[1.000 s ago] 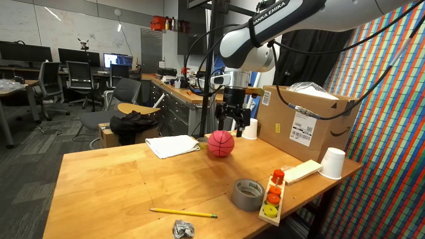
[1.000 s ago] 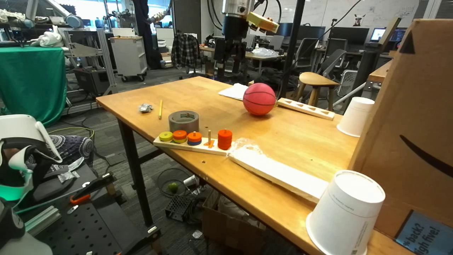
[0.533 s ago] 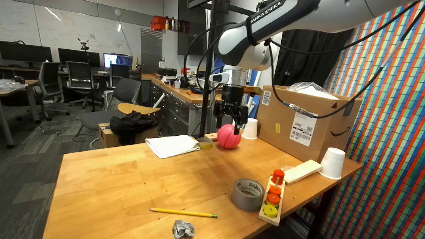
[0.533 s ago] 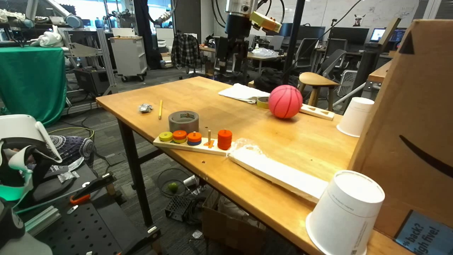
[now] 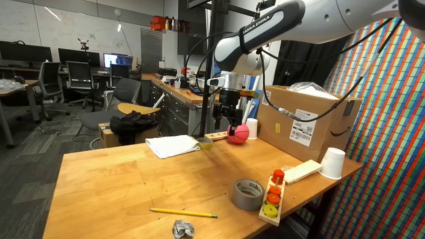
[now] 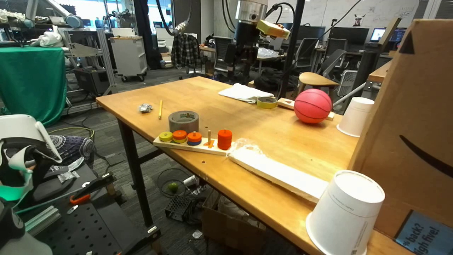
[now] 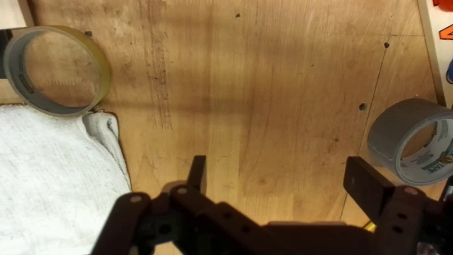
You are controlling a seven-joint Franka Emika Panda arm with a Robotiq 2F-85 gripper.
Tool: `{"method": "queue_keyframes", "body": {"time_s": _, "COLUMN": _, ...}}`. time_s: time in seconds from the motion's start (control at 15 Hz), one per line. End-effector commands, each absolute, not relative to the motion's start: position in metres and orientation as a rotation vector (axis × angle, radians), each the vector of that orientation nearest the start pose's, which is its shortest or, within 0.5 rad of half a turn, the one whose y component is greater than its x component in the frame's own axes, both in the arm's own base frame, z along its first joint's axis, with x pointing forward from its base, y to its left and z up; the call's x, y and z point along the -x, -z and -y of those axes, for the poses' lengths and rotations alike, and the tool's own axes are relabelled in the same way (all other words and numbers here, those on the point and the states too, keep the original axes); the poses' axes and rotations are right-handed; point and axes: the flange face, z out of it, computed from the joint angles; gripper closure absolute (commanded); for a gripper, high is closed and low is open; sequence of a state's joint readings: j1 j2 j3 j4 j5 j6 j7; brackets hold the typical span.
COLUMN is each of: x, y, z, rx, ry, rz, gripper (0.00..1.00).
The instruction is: Push the basketball between the two cups
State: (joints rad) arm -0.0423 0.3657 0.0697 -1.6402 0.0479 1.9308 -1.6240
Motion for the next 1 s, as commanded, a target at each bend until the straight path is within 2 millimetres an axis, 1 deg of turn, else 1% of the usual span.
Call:
{"method": "queue_keyframes", "body": {"time_s": 0.0, "x": -0.681, "y": -0.402, "z": -0.002, "rx": -2.256, "ry": -0.068, "rz": -2.282, "gripper": 0.0}}
{"method": "queue_keyframes", "body": {"time_s": 0.2, "x": -0.699, "y": -0.391, "z": 0.015, "rx": -2.298, "ry": -0.064, "rz": -2.177, "gripper": 0.0}}
{"method": "queue_keyframes", "body": {"time_s": 0.4, "x": -0.713, "y": -0.373, "z": 0.03, "rx": -2.356, "ry": -0.027, "rz": -2.093, "gripper": 0.0}}
{"method": "queue_keyframes", "body": {"time_s": 0.6, "x": -0.724, "y": -0.357, "z": 0.04, "rx": -2.388, "ry": 0.015, "rz": -2.033, "gripper": 0.0}}
{"method": "queue_keyframes", "body": {"time_s": 0.73, "x": -0.731, "y": -0.35, "z": 0.046, "rx": -2.398, "ry": 0.028, "rz": -2.006, "gripper": 0.0}}
{"method": "queue_keyframes", "body": {"time_s": 0.93, "x": -0.741, "y": -0.345, "z": 0.057, "rx": -2.381, "ry": 0.036, "rz": -1.97, "gripper": 0.0}}
